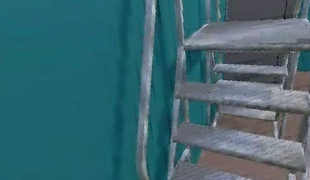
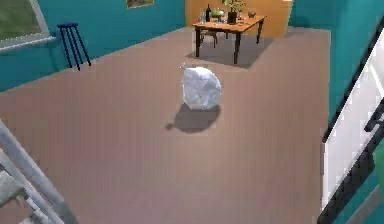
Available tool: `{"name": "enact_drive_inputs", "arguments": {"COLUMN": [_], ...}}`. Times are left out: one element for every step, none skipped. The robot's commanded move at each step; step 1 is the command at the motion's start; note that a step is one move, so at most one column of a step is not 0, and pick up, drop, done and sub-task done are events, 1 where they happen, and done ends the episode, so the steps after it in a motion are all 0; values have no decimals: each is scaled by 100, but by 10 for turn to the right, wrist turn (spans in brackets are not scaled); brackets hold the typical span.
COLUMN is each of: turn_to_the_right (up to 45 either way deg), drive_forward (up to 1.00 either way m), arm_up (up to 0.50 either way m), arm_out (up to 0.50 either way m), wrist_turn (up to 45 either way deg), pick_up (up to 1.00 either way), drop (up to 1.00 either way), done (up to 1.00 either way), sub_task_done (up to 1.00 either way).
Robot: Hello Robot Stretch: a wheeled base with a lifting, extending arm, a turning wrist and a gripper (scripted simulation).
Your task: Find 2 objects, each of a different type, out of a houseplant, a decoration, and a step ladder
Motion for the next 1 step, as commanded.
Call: {"name": "enact_drive_inputs", "arguments": {"turn_to_the_right": [450], "drive_forward": [0], "arm_up": [0], "arm_out": [0], "wrist_turn": [0], "pick_up": [0], "drop": [0], "done": [0], "sub_task_done": [0]}}
